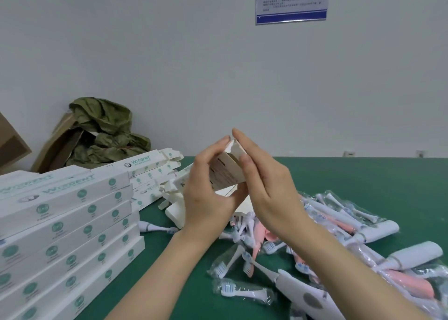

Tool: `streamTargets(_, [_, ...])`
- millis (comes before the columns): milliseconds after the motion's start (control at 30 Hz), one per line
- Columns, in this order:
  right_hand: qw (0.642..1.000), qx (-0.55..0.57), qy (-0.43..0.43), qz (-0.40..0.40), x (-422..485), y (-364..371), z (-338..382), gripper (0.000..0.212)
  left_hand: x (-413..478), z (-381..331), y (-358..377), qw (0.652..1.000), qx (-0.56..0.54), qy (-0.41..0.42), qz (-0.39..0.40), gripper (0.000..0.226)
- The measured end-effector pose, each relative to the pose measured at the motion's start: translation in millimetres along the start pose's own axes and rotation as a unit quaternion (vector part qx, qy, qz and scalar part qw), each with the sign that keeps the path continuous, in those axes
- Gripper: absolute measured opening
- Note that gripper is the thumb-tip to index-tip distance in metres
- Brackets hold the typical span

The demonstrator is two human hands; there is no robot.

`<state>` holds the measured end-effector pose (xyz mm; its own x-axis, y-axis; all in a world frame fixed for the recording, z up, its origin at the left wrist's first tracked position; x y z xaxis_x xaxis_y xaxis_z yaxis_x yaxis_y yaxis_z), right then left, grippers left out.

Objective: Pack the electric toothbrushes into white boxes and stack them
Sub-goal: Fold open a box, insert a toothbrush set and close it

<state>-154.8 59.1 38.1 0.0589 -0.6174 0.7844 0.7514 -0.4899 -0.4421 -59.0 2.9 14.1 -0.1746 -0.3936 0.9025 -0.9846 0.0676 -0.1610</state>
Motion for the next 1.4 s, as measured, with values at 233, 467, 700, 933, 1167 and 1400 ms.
streamTargets(233, [0.992, -0.119, -0.040, 0.007, -2.7, 0.6, -3.8, 0.045, -2.9, 2.3, 4.6, 1.000, 0.026, -0.003, 0.016, 0.067])
streamTargets(467, [0.961, -0.253, -0.045, 0.103, -4.3, 17.7, 3.8, 0.068, -2.7, -1.0, -2.4, 1.000, -0.005, -0.003, -0.002, 0.046])
streamTargets(700, [0.950, 0.165, 0.252, -0.085, -2.7, -15.4, -44.6, 0.031, 13.4, -10.8, -35.8, 0.986, -0.114, 0.080, -0.089, 0.061])
streamTargets(933, [0.675, 0.553, 0.487, 0.000, -24.9, 8.1, -74.3, 0.045, -7.9, -6.8, -20.9, 0.983, -0.173, 0.061, 0.016, 0.053])
streamTargets(1167, [0.815, 0.394, 0.390, -0.171, -19.6, -22.1, -79.6, 0.019, -14.5, 40.0, -15.9, 0.963, 0.163, -0.105, 0.185, 0.059])
streamTargets(1400, [0.934, 0.250, 0.255, 0.031, 1.7, 6.4, -27.8, 0.024, -6.7, 37.0, -11.9, 0.954, 0.188, -0.162, 0.167, 0.050])
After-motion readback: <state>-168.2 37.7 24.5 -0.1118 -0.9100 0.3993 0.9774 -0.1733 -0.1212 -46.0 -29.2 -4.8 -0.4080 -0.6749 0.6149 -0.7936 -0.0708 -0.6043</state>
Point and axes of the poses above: each hand's wrist, its own x-axis towards the middle knuckle, its own y-axis out of the palm, z = x × y, the point moved 5 cm from there along x, towards the middle knuckle, and after that the axes turned 10 degrees about z, right-handed, at the moved point
